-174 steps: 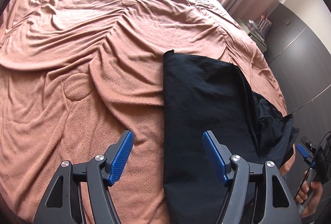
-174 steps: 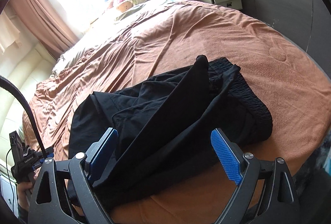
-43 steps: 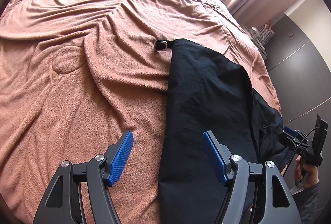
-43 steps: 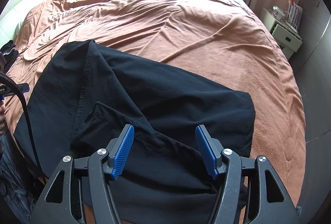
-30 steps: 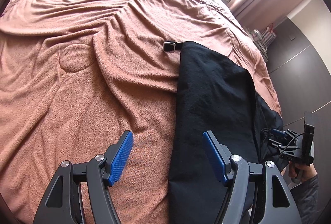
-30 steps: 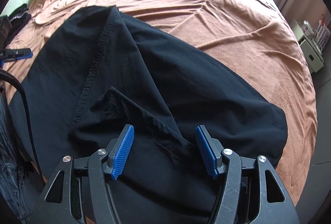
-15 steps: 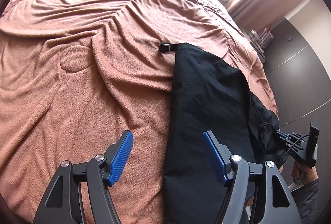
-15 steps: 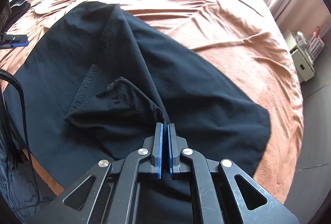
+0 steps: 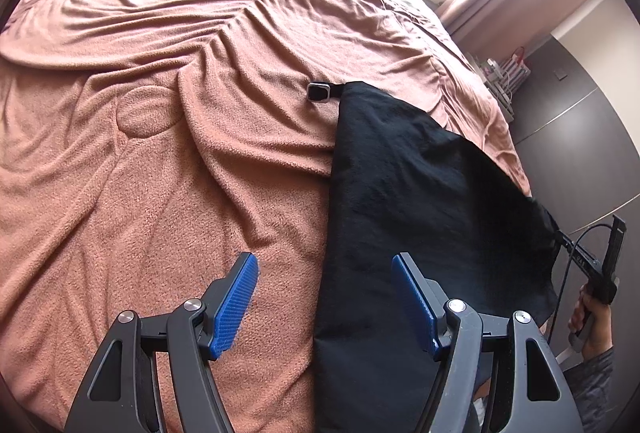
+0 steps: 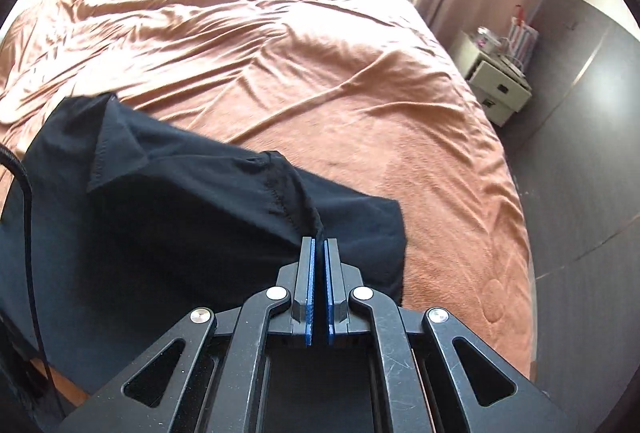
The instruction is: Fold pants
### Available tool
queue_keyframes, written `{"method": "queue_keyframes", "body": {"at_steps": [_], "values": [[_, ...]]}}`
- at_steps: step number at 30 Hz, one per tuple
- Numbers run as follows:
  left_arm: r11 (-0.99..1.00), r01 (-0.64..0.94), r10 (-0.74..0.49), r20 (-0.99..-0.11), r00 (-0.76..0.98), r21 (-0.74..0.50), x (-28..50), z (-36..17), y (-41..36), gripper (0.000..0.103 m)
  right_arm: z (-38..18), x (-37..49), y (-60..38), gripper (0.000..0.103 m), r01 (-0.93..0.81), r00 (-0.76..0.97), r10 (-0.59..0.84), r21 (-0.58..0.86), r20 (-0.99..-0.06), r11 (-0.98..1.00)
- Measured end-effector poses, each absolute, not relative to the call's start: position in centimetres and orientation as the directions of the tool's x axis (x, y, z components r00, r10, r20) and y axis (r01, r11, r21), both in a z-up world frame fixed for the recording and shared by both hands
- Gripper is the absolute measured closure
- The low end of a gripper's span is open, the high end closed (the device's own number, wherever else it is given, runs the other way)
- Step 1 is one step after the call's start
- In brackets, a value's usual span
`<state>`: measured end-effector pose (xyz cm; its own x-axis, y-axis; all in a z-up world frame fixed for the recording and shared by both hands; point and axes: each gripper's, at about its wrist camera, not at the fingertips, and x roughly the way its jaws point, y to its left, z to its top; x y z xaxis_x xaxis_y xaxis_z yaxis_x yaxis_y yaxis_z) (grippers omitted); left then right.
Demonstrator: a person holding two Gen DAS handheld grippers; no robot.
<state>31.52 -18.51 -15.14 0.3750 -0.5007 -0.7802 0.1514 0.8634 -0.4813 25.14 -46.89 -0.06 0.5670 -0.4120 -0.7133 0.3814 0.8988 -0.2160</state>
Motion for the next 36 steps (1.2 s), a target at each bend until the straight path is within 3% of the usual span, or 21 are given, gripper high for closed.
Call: {"method": "queue_keyframes", "body": {"at_steps": [5,12,14,19,36], "values": [[0.865,0.151,-0.498,-0.786,0.367,-0.478,31.7,-15.5,-18.7,0.031,0.1,24.2,-48.5,0.102,0.549,0.537,-0.492,-0.159,-0.685,0.821],[0.866,0.151,-0.496,-0.788,0.365,-0.476,31.7,-15.6,-18.7,0.031,-0.4,23.7,-48.7,0.098,0.575,0.509,-0.460,-0.110,-0.727,0.811],[0.865,0.154,-0.499,-0.786,0.365,-0.477,31.6,-15.6,-18.7,0.031,-0.3,23.1,-48.7,0.091,0.577,0.505,-0.458,-0.108,-0.731,0.810],[0.864,0.161,-0.502,-0.788,0.358,-0.477,31.3,-15.5,-19.2,0.031,0.7,20.5,-50.1,0.049,0.582,0.533,-0.405,-0.026,-0.743,0.813],[0.874,0.187,-0.485,-0.821,0.301,-0.448,30.3,-16.5,-20.6,0.031,-2.5,11.9,-51.1,0.048,0.623,0.529,-0.208,0.210,-0.823,0.754]]}}
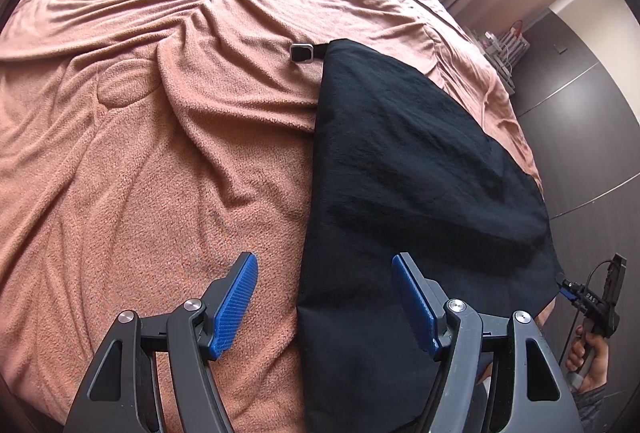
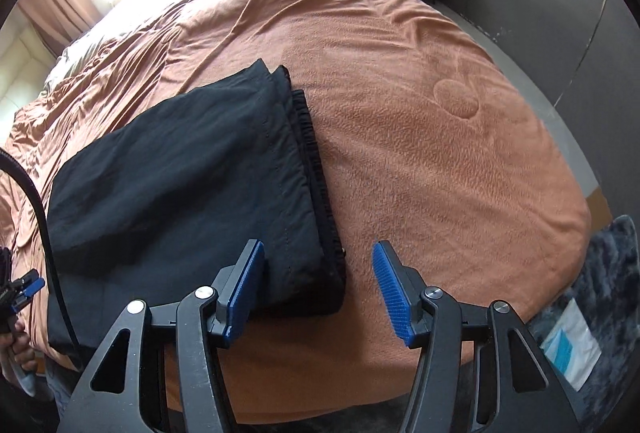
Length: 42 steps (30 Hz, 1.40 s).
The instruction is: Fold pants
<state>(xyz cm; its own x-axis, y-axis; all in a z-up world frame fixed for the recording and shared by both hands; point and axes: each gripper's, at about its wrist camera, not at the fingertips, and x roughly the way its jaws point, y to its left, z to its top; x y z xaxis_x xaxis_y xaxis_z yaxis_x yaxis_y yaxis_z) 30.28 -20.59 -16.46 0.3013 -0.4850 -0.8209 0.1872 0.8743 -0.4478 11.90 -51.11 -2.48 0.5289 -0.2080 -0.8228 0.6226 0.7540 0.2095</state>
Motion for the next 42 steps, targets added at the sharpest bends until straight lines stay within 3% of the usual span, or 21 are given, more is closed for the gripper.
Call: {"method": "queue_keyframes", "body": {"at_steps": [2,3,4,6,16,22,26,28,31,37,40,42], "values": [[0.875,0.187,-0.483,-0.826,0.292,-0.446,30.1,-16.7,-20.7,0.031,-2.9,11.7,-51.1,0.059,0.614,0.538,-0.182,0.235,-0.823,0.753],[0.876,0.188,-0.481,-0.827,0.290,-0.444,30.0,-16.7,-20.7,0.031,-3.1,11.7,-51.0,0.079,0.608,0.545,-0.165,0.253,-0.822,0.752],[0.877,0.188,-0.479,-0.829,0.289,-0.442,29.9,-16.8,-20.7,0.031,-3.1,11.4,-51.1,0.090,0.608,0.549,-0.162,0.259,-0.820,0.750],[0.879,0.186,-0.476,-0.830,0.290,-0.439,29.7,-16.7,-20.5,0.031,-3.1,10.9,-50.8,0.096,0.606,0.557,-0.168,0.259,-0.814,0.752],[0.883,0.189,-0.469,-0.832,0.298,-0.430,29.4,-16.5,-20.4,0.031,-2.9,8.4,-50.2,0.097,0.630,0.572,-0.205,0.265,-0.794,0.730],[0.877,0.186,-0.480,-0.829,0.285,-0.444,30.5,-17.3,-20.7,0.032,-3.5,7.6,-50.0,0.096,0.644,0.622,-0.211,0.340,-0.754,0.685],[0.871,0.182,-0.490,-0.824,0.285,-0.456,31.5,-17.4,-20.7,0.033,-3.7,5.8,-49.3,0.081,0.644,0.660,-0.230,0.381,-0.715,0.664],[0.868,0.179,-0.496,-0.821,0.282,-0.463,32.1,-17.6,-20.7,0.034,-4.0,5.0,-48.8,0.063,0.626,0.687,-0.209,0.421,-0.696,0.657],[0.864,0.176,-0.504,-0.817,0.279,-0.473,32.8,-17.8,-20.9,0.035,-5.0,3.8,-48.4,0.048,0.587,0.737,-0.158,0.506,-0.657,0.632],[0.852,0.186,-0.523,-0.808,0.272,-0.489,33.8,-17.9,-21.4,0.038,-7.8,3.8,-48.5,0.039,0.446,0.849,-0.005,0.711,-0.529,0.544],[0.844,0.199,-0.536,-0.801,0.267,-0.499,34.0,-17.9,-21.7,0.041,-9.1,4.6,-48.9,0.031,0.408,0.873,0.031,0.764,-0.486,0.500],[0.840,0.204,-0.542,-0.798,0.264,-0.503,34.2,-17.8,-21.8,0.042,-9.9,5.3,-49.2,0.030,0.393,0.880,0.056,0.788,-0.472,0.474]]}}
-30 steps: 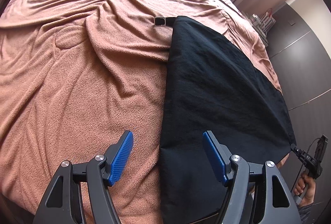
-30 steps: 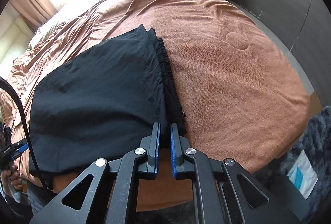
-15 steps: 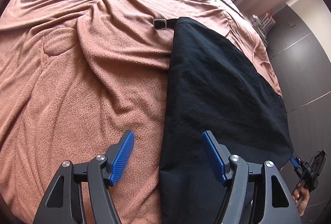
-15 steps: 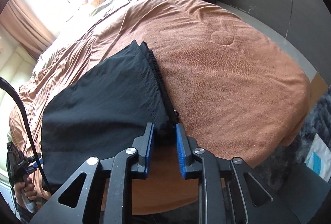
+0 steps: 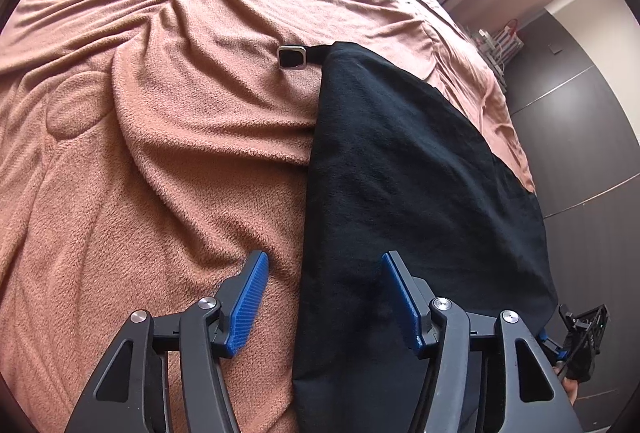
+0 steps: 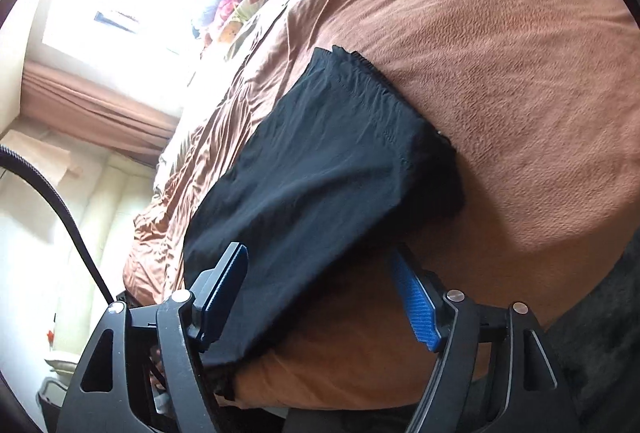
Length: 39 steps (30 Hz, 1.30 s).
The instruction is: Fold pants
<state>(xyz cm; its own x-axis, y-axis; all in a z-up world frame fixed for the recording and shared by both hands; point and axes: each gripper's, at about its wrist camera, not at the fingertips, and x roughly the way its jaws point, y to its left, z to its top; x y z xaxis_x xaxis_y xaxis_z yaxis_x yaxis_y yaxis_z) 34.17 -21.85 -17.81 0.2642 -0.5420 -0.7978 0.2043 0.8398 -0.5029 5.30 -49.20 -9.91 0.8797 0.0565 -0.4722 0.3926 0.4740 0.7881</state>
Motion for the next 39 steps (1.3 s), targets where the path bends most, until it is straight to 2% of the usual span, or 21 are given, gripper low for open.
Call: {"method": "queue_keyframes", "body": {"at_steps": [3,6,10,12,16,20,30,34,36,37,39], "values": [[0.832,0.224,-0.553,-0.791,0.262,-0.507,34.3,-17.8,-22.2,0.042,-11.1,6.1,-49.7,0.030,0.358,0.894,0.096,0.827,-0.438,0.434],[0.834,0.230,-0.549,-0.796,0.253,-0.502,34.3,-18.0,-22.8,0.042,-12.1,6.9,-50.8,0.030,0.388,0.884,0.084,0.822,-0.460,0.417],[0.830,0.243,-0.555,-0.791,0.258,-0.503,34.4,-17.6,-23.1,0.046,-12.6,6.3,-52.6,0.030,0.482,0.853,-0.005,0.785,-0.522,0.389],[0.823,0.248,-0.564,-0.783,0.260,-0.511,34.4,-17.4,-23.1,0.046,-12.0,5.3,-53.4,0.030,0.494,0.856,-0.058,0.779,-0.514,0.387],[0.816,0.224,-0.576,-0.776,0.257,-0.532,35.1,-17.8,-22.8,0.047,-10.6,3.6,-53.7,0.037,0.505,0.857,-0.156,0.741,-0.491,0.442],[0.805,0.187,-0.593,-0.763,0.255,-0.563,36.0,-18.4,-22.5,0.052,-12.0,4.6,-53.3,0.037,0.550,0.823,-0.139,0.711,-0.551,0.438],[0.765,0.208,-0.644,-0.728,0.237,-0.609,37.5,-18.7,-23.3,0.053,-12.9,6.4,-54.3,0.037,0.550,0.820,-0.117,0.714,-0.561,0.433],[0.699,0.231,-0.716,-0.660,0.229,-0.677,37.2,-18.4,-22.9,0.053,-10.9,6.4,-53.0,0.059,0.570,0.806,-0.170,0.667,-0.567,0.479],[0.714,0.223,-0.700,-0.679,0.221,-0.663,37.2,-18.8,-22.8,0.054,-10.6,6.2,-52.6,0.066,0.580,0.802,-0.196,0.657,-0.565,0.482],[0.720,0.209,-0.694,-0.687,0.215,-0.661,37.2,-19.1,-22.6,0.057,-10.6,6.1,-52.5,0.067,0.585,0.800,-0.207,0.654,-0.564,0.480],[0.720,0.190,-0.694,-0.688,0.210,-0.668,37.4,-19.5,-22.3,0.074,-10.8,6.3,-52.1,0.068,0.594,0.793,-0.224,0.641,-0.566,0.486]]}}
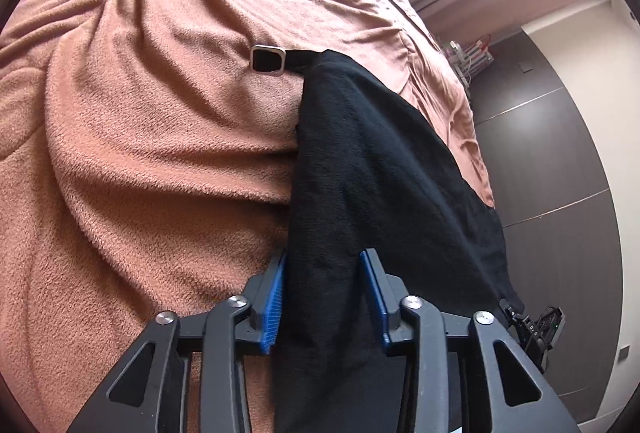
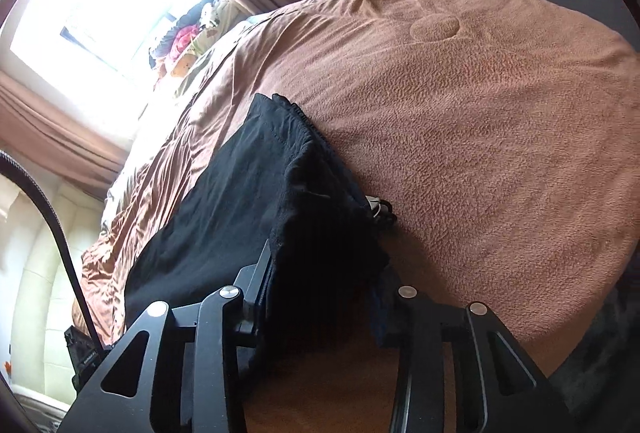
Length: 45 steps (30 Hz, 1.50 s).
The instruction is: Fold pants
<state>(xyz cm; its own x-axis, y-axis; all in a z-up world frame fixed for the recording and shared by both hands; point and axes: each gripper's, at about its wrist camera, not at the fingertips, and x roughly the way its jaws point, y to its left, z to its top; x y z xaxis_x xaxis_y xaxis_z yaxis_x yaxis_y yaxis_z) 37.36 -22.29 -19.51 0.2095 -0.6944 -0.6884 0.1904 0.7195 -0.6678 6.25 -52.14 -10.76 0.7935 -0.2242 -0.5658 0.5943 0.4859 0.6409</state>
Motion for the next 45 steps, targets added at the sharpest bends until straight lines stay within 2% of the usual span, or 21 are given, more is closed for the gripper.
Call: {"method": "queue_keyframes", "body": {"at_steps": [3,7,14,20,29,45], "values": [[0.730,0.163,-0.683,-0.700,0.206,-0.664,37.5,-19.8,-22.3,0.089,-10.8,6.5,-51.4,0.068,0.614,0.778,-0.245,0.617,-0.578,0.493],[0.749,0.196,-0.662,-0.710,0.238,-0.633,37.3,-18.9,-23.0,0.099,-10.4,6.0,-50.6,0.068,0.615,0.776,-0.246,0.610,-0.581,0.500],[0.730,0.212,-0.680,-0.663,0.311,-0.649,36.9,-16.1,-22.1,0.100,-9.7,6.5,-50.9,0.070,0.614,0.776,-0.253,0.597,-0.578,0.516],[0.751,0.205,-0.658,-0.680,0.323,-0.628,36.8,-14.5,-21.5,0.100,-9.1,6.6,-50.2,0.073,0.609,0.779,-0.263,0.590,-0.569,0.530],[0.738,0.206,-0.670,-0.661,0.338,-0.643,36.4,-12.8,-19.6,0.100,-8.8,6.3,-49.2,0.076,0.592,0.793,-0.244,0.610,-0.558,0.527],[0.782,0.116,-0.594,-0.677,0.434,-0.612,36.2,-11.0,-7.0,0.100,-8.5,11.3,-40.5,0.079,0.513,0.826,-0.141,0.623,-0.546,0.591]]}}
